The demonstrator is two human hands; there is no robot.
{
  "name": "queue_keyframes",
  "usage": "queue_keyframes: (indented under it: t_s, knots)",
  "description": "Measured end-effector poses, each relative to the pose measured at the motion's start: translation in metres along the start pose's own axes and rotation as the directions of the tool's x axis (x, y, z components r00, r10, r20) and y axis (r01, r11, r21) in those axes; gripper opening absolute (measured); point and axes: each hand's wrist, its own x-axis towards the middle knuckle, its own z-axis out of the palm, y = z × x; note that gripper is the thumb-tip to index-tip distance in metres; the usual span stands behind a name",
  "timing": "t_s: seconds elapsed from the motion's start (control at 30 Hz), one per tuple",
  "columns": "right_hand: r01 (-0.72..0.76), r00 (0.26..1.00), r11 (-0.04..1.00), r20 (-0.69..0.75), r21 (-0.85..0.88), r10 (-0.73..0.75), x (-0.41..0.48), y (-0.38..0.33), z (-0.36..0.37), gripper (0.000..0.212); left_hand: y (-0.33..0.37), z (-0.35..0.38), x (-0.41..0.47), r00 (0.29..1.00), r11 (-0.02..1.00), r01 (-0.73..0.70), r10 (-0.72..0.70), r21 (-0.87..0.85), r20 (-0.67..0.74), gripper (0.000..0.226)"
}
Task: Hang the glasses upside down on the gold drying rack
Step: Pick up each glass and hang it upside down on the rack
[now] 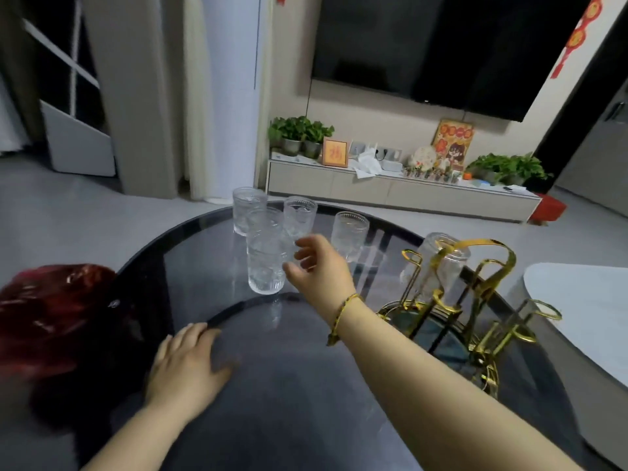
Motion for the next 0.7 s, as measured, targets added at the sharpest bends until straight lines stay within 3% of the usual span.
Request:
queue_keyframes:
  t_s: [0.17, 0.3, 0.5, 0.7]
  knots:
    - [-0.222, 0.970, 0.970, -0.081, 0.095, 0.230, 0.014, 0.051, 0.071, 0.083, -0.004, 0.006, 0.005, 1.000, 1.000, -0.007, 0.007, 0.029, -0.001, 0.061]
    - [-0.304, 0.950, 0.953, -0.083, -0.007, 0.302, 0.031, 0.077, 0.097, 0.108, -0.004, 0.006, 0.003, 0.998, 1.000, -0.009, 0.010, 0.007, -0.056, 0.057]
    - [-0.341, 0.936, 0.939, -0.108, -0.044, 0.335, 0.059, 0.082, 0.117, 0.108, -0.002, 0.002, 0.005, 0.998, 0.992, -0.051, 0.056, 0.111, -0.036, 0.050]
    - [-0.338, 0.932, 0.941, -0.130, 0.029, 0.339, 0.063, 0.085, 0.118, 0.081, -0.003, 0.008, 0.006, 1.000, 0.999, 0.009, -0.009, 0.036, -0.008, 0.052]
